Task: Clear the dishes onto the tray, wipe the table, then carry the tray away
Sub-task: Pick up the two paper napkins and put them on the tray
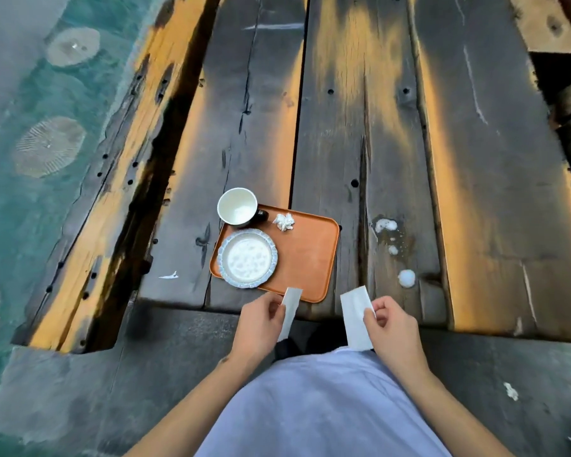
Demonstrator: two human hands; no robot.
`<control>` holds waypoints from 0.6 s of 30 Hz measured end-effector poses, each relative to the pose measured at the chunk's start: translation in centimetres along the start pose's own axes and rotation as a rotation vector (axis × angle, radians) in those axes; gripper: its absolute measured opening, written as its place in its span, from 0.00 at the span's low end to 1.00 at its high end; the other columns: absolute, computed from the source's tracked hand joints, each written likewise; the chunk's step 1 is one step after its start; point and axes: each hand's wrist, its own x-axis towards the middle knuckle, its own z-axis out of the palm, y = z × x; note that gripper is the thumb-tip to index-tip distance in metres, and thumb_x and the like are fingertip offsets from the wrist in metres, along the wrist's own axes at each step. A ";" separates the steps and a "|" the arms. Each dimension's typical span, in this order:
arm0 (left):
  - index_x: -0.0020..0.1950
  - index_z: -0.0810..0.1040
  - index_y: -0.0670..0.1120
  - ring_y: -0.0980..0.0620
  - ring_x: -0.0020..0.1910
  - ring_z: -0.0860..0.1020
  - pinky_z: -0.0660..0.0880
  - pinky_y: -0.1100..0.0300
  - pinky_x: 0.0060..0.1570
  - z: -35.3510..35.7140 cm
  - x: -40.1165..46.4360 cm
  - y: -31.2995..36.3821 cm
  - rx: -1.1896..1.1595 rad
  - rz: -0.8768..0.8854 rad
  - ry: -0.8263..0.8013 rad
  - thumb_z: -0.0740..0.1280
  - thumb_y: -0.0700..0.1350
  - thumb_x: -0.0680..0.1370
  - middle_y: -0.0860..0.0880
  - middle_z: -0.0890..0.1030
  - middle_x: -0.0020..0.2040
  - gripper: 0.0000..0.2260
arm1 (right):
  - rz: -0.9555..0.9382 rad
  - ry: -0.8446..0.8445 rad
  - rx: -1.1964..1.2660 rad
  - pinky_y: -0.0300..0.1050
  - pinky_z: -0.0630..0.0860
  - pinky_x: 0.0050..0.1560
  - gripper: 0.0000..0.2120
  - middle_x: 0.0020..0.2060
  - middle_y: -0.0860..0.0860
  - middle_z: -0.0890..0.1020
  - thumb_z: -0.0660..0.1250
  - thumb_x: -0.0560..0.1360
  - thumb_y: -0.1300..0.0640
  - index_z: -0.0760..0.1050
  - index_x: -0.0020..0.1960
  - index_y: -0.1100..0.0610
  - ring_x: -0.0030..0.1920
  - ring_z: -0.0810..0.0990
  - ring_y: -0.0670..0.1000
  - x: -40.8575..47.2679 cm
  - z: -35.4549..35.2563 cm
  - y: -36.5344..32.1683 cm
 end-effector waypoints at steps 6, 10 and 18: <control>0.45 0.78 0.52 0.69 0.38 0.77 0.69 0.75 0.37 -0.7 2.5 1.0 -0.010 0.068 -0.068 0.67 0.40 0.81 0.62 0.79 0.38 0.08 | 0.040 -0.015 -0.002 0.51 0.79 0.38 0.06 0.35 0.50 0.82 0.65 0.78 0.56 0.72 0.42 0.53 0.38 0.81 0.50 2.3 0.5 -1.0; 0.45 0.77 0.52 0.63 0.37 0.77 0.70 0.71 0.39 -1.1 5.4 2.6 -0.008 0.064 -0.087 0.67 0.41 0.81 0.59 0.80 0.38 0.08 | 0.035 -0.027 0.037 0.50 0.77 0.37 0.07 0.33 0.51 0.81 0.65 0.78 0.57 0.72 0.41 0.53 0.37 0.80 0.52 3.8 1.0 -1.8; 0.47 0.82 0.50 0.49 0.48 0.83 0.81 0.47 0.53 -0.1 12.4 6.2 -0.180 -0.045 -0.127 0.69 0.45 0.80 0.50 0.85 0.45 0.03 | 0.094 -0.016 0.081 0.49 0.77 0.35 0.07 0.34 0.52 0.81 0.64 0.79 0.56 0.72 0.42 0.54 0.39 0.80 0.54 5.6 1.8 -1.8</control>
